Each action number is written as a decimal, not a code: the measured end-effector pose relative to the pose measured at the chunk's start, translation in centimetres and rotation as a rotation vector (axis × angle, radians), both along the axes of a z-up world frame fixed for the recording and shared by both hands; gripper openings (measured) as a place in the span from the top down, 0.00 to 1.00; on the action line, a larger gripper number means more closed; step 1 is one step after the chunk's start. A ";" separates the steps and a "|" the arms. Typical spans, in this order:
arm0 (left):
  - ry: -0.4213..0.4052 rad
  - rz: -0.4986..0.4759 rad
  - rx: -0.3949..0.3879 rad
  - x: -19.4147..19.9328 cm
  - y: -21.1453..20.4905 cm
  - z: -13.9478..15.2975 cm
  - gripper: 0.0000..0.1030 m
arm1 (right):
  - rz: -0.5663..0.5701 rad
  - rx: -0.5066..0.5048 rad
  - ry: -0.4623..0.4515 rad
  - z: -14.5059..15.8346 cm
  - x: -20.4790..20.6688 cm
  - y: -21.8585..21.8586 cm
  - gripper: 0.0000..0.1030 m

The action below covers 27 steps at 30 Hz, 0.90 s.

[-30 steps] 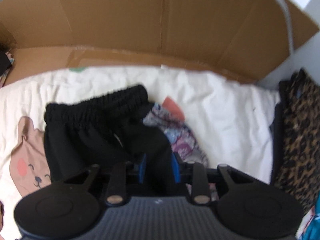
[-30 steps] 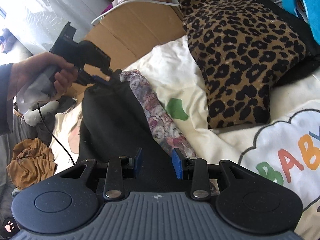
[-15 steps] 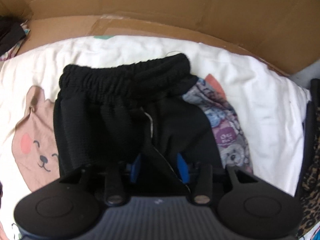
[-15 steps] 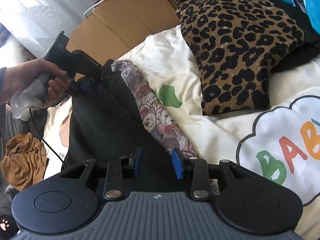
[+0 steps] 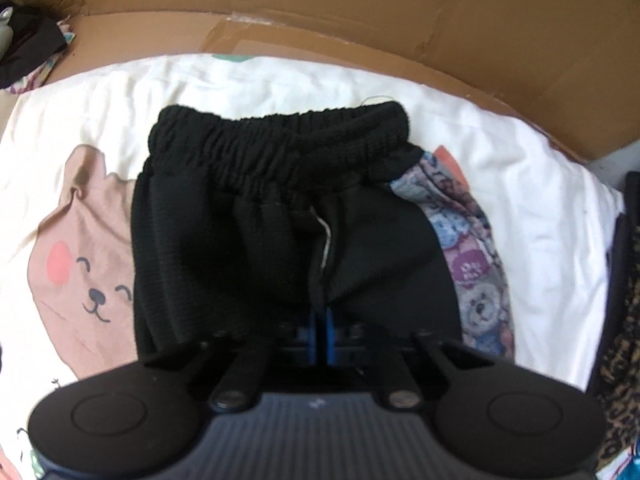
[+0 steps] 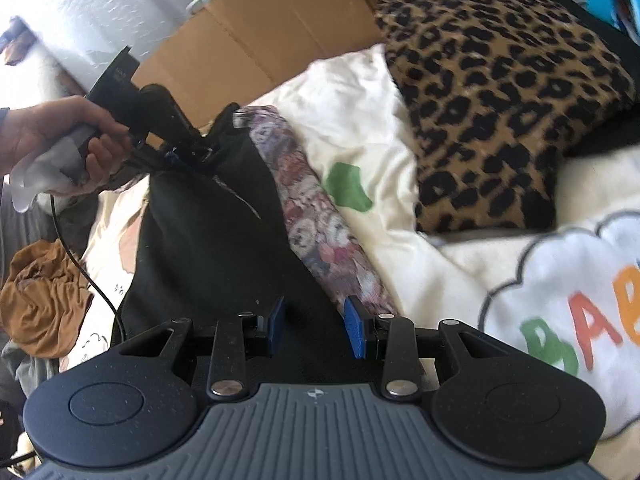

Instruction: Fold clothes

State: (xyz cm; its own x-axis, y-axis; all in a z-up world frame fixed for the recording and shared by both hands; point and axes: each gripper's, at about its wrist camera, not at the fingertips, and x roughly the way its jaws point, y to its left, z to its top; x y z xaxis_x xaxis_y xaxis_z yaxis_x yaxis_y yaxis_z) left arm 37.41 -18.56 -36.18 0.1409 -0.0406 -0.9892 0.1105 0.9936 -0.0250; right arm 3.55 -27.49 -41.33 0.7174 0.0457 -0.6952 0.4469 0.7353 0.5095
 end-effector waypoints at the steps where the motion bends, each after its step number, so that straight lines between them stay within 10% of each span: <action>1: -0.003 -0.007 -0.005 -0.1 -0.1 0.5 0.97 | 0.007 0.000 -0.007 0.0 0.3 -0.2 0.66; 12: -0.037 -0.109 -0.078 -0.5 -2.6 6.3 0.97 | 0.035 0.092 0.031 -2.4 1.7 -1.0 0.64; 16: -0.054 -0.106 -0.101 0.1 -2.9 6.8 0.97 | 0.050 0.092 0.039 -2.3 1.1 -0.7 0.98; 27: -0.074 -0.111 -0.141 0.8 -4.6 5.8 0.98 | -0.050 0.057 0.022 -1.0 -1.5 -1.1 1.00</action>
